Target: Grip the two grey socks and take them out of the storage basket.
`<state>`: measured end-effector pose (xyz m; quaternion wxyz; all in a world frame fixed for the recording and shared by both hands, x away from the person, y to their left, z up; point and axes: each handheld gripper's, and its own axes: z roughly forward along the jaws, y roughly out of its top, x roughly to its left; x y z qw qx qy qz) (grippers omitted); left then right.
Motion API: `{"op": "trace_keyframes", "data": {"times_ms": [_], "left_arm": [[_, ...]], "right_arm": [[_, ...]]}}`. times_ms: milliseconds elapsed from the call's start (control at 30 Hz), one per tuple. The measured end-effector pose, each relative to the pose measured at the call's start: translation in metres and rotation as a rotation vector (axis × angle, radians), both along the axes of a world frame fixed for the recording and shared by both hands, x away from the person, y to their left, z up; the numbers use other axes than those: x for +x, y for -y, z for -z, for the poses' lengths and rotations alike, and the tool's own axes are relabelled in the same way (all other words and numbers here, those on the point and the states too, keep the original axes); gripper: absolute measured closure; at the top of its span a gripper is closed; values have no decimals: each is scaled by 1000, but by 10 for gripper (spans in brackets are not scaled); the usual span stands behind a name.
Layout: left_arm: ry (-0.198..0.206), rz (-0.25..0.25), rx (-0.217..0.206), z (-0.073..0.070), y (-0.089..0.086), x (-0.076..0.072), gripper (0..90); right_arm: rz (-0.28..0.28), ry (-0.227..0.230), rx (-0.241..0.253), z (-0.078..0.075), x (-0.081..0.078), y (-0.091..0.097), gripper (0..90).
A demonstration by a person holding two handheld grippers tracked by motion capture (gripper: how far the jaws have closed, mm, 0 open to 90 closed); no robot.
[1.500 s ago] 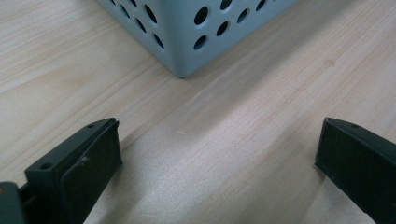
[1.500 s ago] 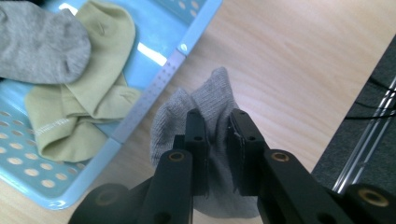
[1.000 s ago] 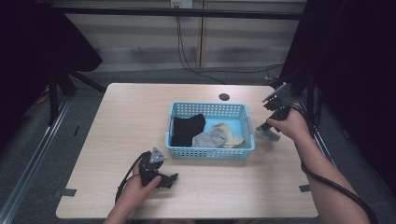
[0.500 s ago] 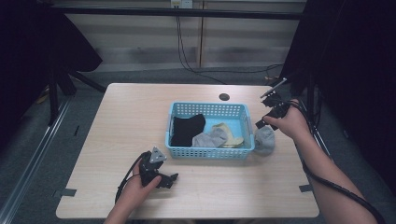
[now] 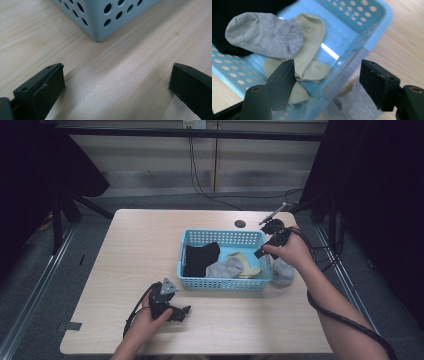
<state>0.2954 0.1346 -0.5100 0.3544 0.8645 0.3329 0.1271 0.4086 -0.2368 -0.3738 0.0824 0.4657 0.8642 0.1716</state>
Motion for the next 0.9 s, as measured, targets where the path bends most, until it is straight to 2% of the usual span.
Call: {"op": "trace_keyframes", "data": {"times_ms": [400,567,767,900], "left_arm": [[2,-1,-2,0,0,0,0],[2,-1,-2,0,0,0,0],[2,0,-2,0,0,0,0],[3,-1,-3,0,0,0,0]], "right_arm": [[-48,-16,23,19,3,-34,270],[-74,-6,34,25,4,-44,283],[-108,-23,36,41,5,-67,294],[-148,-42,25,54,6,-78,361]]}}
